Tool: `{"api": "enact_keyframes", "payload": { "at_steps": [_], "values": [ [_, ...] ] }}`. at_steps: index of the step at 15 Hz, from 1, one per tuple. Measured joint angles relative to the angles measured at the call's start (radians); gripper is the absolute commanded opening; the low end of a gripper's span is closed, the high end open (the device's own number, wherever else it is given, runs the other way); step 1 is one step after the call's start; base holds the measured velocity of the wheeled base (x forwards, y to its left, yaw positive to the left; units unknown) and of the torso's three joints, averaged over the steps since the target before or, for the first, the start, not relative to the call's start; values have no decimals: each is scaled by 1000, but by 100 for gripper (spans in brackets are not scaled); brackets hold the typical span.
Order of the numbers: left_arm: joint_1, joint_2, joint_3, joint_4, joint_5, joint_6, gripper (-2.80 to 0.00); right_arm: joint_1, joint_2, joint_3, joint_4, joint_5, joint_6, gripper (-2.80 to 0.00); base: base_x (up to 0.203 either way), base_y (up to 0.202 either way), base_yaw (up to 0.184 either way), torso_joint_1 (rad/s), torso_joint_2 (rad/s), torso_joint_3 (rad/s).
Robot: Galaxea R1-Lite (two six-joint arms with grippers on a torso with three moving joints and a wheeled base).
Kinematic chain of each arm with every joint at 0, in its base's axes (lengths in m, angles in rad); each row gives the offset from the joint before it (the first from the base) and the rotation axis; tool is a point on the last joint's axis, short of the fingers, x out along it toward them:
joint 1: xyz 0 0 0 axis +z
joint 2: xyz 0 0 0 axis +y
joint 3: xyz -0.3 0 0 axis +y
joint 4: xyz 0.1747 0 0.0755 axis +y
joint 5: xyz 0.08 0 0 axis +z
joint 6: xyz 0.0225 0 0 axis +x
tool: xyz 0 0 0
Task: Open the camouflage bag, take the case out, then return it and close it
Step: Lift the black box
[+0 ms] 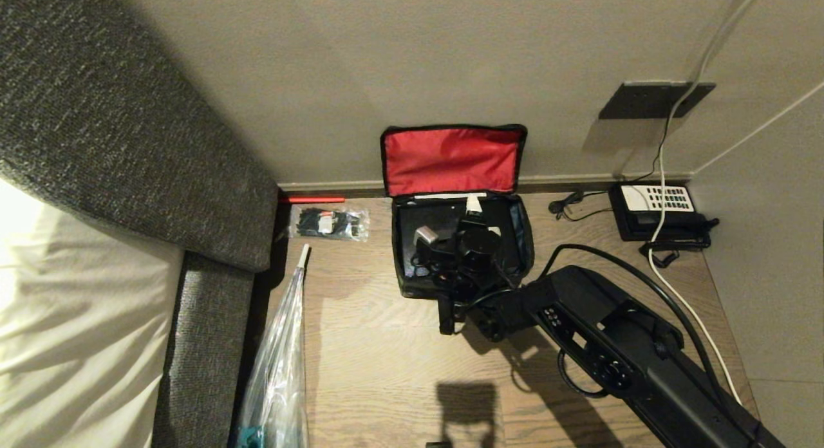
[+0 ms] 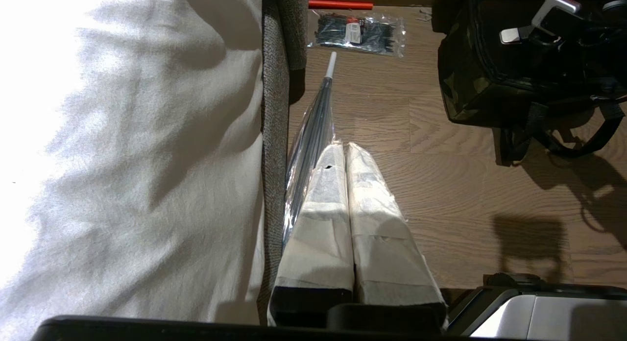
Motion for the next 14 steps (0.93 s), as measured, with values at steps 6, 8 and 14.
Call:
{"api": "enact_keyframes", "payload": {
  "at_steps": [6,8,14],
  "values": [
    [0,0,0,0,0,0,-280,-11,12,-3,-4,-12,12,-280,0,0,0,0,0,0],
    [0,0,0,0,0,0,-280,-12,21,-3,6,-12,12,-280,0,0,0,0,0,0],
    [0,0,0,0,0,0,-280,-9,42,-2,4,-24,13,-280,0,0,0,0,0,0]
  ]
}}
